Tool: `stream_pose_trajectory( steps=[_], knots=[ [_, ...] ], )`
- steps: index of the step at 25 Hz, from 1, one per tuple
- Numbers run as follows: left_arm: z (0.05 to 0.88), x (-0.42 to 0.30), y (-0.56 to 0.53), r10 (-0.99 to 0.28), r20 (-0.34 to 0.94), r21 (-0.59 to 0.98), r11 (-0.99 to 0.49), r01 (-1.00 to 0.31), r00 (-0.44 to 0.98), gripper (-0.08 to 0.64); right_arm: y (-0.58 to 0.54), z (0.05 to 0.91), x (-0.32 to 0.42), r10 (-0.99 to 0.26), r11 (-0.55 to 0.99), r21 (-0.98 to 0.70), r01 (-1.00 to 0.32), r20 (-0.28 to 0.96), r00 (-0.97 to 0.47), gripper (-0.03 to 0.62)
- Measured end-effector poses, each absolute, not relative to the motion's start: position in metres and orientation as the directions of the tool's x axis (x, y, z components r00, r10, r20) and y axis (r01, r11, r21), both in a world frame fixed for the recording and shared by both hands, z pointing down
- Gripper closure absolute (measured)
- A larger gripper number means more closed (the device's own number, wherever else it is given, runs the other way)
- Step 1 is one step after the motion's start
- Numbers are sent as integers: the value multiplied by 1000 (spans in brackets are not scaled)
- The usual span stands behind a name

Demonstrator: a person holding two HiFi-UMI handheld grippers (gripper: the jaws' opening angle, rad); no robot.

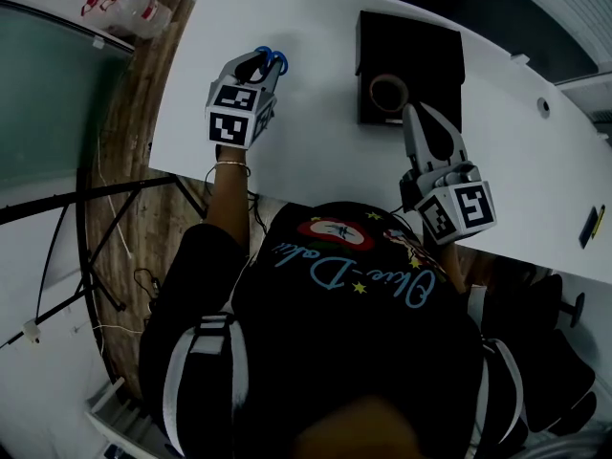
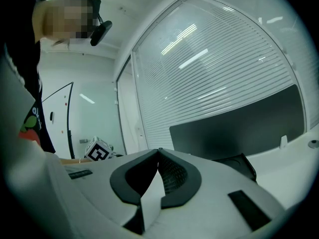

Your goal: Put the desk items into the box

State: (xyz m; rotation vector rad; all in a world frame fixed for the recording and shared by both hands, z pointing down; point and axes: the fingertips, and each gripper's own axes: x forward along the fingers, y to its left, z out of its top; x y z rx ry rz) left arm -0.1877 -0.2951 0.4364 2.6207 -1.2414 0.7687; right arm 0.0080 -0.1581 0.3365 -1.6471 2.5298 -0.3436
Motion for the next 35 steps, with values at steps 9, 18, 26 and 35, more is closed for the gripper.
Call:
stream_pose_trajectory(
  steps=[9,18,26,35],
  knots=[
    [420,-190,-281,-716,473,-113,-627,-771,513,459,-151,330,13,-905,409,-250,-877,7,-425,589],
    [415,-182,-270,-721,468,-131,-629,-767,511,459,-141,329,24,-910,400,-246,-883,5,-414,589],
    [406,-170,-261,-723,446,-138,-638,-758,527,457,-129,326,36,-919,382,-245,-891,-5,-393,589],
    [399,-137,-246,-700,444,-174,-679,-713,559,457,-108,325,61,-935,346,-252,-904,-14,-354,589]
  ],
)
